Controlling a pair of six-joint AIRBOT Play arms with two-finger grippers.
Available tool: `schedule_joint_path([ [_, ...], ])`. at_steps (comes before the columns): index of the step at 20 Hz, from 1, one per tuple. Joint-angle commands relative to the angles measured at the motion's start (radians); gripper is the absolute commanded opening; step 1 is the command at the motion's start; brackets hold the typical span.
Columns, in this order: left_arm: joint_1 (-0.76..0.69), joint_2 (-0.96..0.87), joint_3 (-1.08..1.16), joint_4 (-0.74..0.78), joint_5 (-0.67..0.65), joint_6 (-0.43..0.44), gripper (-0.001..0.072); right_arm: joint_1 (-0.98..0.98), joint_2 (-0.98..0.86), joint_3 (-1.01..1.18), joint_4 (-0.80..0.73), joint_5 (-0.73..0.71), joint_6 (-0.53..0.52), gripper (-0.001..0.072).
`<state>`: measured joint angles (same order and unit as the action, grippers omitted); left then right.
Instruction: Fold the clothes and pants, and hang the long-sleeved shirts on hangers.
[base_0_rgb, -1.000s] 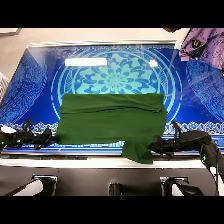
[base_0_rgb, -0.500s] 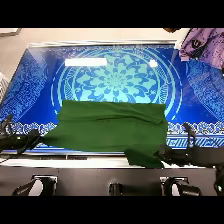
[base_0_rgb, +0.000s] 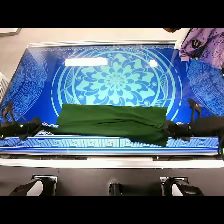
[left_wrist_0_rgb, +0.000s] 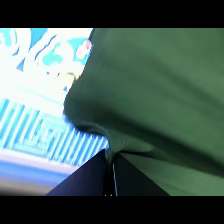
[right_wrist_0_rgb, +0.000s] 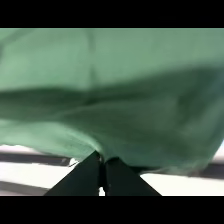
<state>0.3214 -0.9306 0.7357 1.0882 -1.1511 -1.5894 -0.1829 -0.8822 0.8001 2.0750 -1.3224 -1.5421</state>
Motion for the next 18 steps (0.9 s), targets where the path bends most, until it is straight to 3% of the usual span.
schedule_joint_path([
  [1,-0.073,-0.228,0.147,0.001,0.110,0.058,0.0012,0.007,-0.270,0.158,-0.003,0.132,-0.086,0.0028],
  [4,-0.125,-0.423,0.289,0.005,0.124,0.080,0.0012,0.067,-0.452,0.290,-0.021,0.192,-0.111,0.0028],
  [7,-0.156,-0.567,0.427,0.008,0.125,0.083,0.0012,0.103,-0.572,0.378,-0.136,0.244,-0.029,0.0028],
  [15,-0.221,-0.783,0.641,0.023,0.121,0.061,0.0018,0.103,-0.670,0.417,-0.146,0.327,-0.015,0.0046],
  [16,-0.230,-0.792,0.641,0.021,0.122,0.060,0.0060,0.103,-0.673,0.417,-0.145,0.325,-0.009,0.0156],
  [17,-0.234,-0.794,0.642,0.020,0.122,0.051,0.0198,0.098,-0.672,0.425,-0.144,0.302,0.007,0.0334],
  [18,-0.231,-0.791,0.646,0.021,0.121,0.019,0.0376,0.085,-0.672,0.450,-0.132,0.252,0.000,0.0422],
])
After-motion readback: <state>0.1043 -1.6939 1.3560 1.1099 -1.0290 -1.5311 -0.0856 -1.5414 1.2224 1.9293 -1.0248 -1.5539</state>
